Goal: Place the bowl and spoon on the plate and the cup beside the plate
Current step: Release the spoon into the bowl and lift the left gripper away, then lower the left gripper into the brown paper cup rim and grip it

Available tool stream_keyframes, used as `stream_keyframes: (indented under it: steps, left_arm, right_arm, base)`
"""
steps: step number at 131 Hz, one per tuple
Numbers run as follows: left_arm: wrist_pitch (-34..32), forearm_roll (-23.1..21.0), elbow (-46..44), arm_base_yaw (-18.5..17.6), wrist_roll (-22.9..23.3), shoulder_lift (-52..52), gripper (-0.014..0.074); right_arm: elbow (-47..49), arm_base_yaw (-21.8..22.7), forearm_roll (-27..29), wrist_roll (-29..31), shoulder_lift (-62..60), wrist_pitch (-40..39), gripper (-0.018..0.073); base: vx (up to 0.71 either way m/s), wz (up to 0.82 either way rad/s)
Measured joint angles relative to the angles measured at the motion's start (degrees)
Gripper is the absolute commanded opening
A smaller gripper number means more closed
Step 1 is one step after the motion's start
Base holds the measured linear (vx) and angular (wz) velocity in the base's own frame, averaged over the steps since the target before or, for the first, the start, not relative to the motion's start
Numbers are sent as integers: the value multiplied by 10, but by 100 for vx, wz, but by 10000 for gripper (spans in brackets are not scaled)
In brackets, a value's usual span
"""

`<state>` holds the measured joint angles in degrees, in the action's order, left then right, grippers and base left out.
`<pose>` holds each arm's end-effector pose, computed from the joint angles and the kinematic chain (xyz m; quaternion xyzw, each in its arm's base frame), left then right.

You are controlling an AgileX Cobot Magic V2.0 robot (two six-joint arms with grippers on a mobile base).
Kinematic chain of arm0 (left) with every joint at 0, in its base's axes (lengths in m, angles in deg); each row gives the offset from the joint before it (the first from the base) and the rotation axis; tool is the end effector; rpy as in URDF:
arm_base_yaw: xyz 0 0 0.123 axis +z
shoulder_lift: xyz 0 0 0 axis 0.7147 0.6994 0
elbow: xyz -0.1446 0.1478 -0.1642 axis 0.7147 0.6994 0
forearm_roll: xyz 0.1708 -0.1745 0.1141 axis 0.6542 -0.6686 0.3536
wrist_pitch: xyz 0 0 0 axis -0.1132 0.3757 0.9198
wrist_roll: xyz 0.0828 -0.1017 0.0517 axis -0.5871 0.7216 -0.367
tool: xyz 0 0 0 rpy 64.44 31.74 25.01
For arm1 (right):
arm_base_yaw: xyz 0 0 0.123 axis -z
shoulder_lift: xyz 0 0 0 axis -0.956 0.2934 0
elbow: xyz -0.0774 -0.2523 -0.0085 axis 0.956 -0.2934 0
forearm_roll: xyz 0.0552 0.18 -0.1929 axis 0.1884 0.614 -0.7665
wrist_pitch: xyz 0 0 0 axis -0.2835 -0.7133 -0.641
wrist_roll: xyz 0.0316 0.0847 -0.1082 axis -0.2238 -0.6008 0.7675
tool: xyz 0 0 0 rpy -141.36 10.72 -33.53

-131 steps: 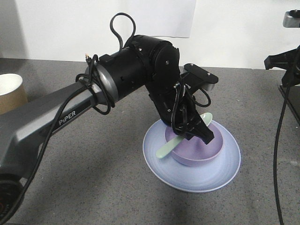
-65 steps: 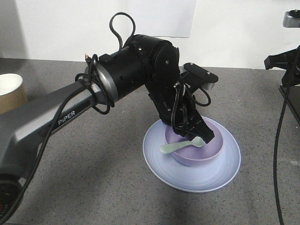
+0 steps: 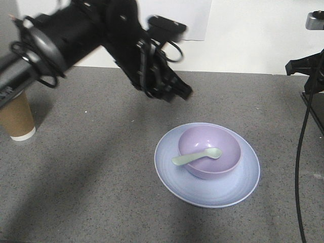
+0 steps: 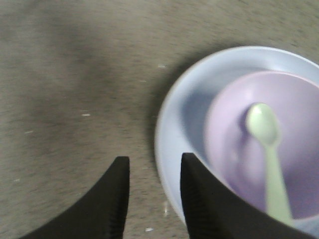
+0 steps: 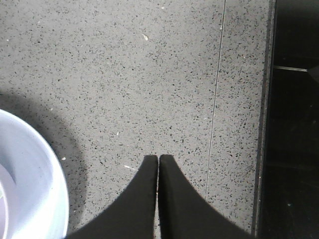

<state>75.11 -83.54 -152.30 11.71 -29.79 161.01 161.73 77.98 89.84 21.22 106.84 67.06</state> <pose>0.3890 -0.2727 0.3019 0.3094 0.9099 -0.1047 0.2558 0.3945 -0.0270 0.2942 0.0018 0.9747 0.0091 0.2234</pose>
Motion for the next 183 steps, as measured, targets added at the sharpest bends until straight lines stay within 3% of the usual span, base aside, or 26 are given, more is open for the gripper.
stream_keyframes:
  steps: [34, 79, 147, 183]
  left_arm:
    - [2, 4, 0, 79, 5, -39, 226]
    - [11, 35, 0, 158, 19, -46, 199]
    - [5, 45, 25, 392, 65, -97, 239]
    - [-6, 45, 125, 435, 56, -102, 267]
  right_arm:
    - [0, 0, 0, 0, 0, 1, -8]
    - [0, 0, 0, 0, 0, 1, -8]
    - [0, 0, 0, 0, 0, 1, -8]
    - [0, 0, 0, 0, 0, 1, -8]
  base:
    - [0, 0]
    - [0, 0]
    - [0, 0]
    - [0, 0]
